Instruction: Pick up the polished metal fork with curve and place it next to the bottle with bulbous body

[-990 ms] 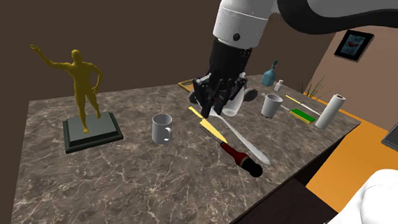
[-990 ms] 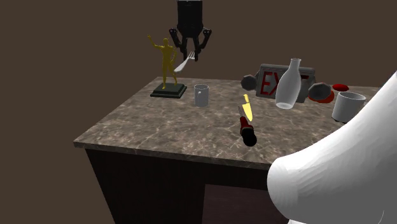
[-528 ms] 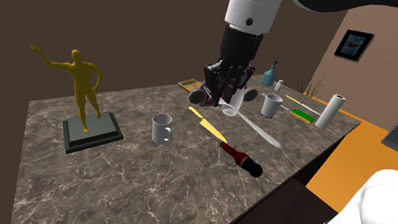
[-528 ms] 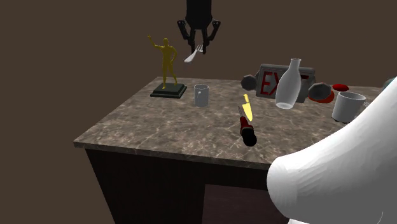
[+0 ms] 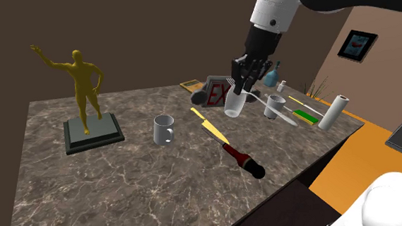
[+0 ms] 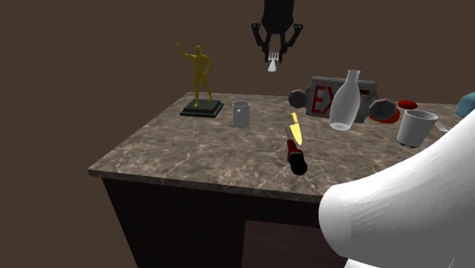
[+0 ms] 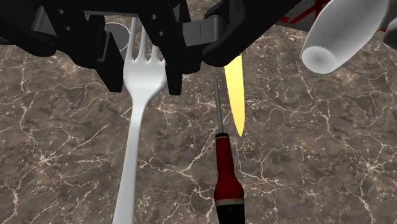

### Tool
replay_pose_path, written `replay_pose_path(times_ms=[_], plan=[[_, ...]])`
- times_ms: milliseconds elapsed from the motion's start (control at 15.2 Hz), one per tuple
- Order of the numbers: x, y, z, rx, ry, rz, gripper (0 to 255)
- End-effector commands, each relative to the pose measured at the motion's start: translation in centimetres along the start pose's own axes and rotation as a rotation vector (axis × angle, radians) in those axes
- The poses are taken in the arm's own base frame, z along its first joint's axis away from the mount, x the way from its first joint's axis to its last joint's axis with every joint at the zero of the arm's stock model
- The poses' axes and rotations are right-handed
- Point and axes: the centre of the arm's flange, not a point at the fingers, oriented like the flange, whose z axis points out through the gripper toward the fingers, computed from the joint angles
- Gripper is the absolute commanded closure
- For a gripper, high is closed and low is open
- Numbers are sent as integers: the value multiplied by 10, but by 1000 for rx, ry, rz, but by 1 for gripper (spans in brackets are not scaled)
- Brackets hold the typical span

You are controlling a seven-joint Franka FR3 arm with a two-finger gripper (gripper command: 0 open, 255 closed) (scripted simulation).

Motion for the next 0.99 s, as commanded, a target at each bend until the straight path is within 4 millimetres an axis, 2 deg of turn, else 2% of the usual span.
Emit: replay_pose_path(times_ms=[0, 924], plan=[[6, 24, 0, 0, 0, -2, 255], [59, 201, 0, 0, 0, -2, 255]])
